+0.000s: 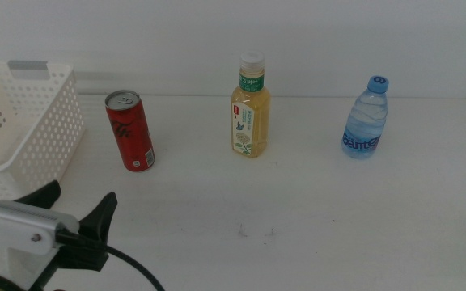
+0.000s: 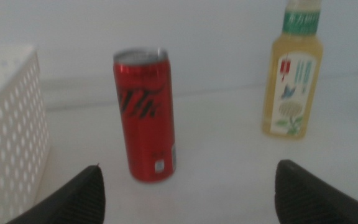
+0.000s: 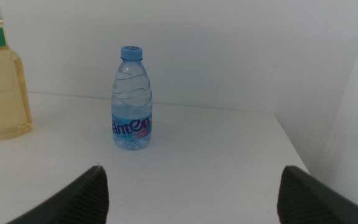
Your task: Use arms to grab the bottles and put them into the dustbin to the left of the table.
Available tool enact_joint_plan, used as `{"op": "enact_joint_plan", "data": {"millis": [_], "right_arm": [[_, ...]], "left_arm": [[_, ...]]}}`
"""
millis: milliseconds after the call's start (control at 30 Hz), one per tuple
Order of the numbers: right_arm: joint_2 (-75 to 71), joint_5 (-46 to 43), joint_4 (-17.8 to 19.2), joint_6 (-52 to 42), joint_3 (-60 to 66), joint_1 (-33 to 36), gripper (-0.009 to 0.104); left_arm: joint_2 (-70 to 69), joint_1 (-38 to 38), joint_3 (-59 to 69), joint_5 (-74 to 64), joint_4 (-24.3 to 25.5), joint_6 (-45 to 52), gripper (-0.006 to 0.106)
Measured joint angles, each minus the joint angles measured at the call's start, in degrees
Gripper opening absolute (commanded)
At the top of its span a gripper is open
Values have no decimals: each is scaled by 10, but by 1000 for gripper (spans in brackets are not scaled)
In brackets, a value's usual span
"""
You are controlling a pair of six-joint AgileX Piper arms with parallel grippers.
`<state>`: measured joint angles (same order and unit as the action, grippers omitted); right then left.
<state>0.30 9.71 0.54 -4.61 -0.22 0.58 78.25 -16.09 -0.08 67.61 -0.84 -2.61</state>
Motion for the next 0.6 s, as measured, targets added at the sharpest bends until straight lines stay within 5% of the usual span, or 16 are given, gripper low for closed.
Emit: {"op": "enact_joint_plan", "data": {"millis": [367, 600], "right_arm": [[0, 0, 0, 0, 0, 0, 92], [0, 0, 0, 0, 0, 0, 92]], "left_arm": [[37, 0, -5, 12, -7, -6, 94], [77, 0, -124, -77, -7, 6, 94]]}}
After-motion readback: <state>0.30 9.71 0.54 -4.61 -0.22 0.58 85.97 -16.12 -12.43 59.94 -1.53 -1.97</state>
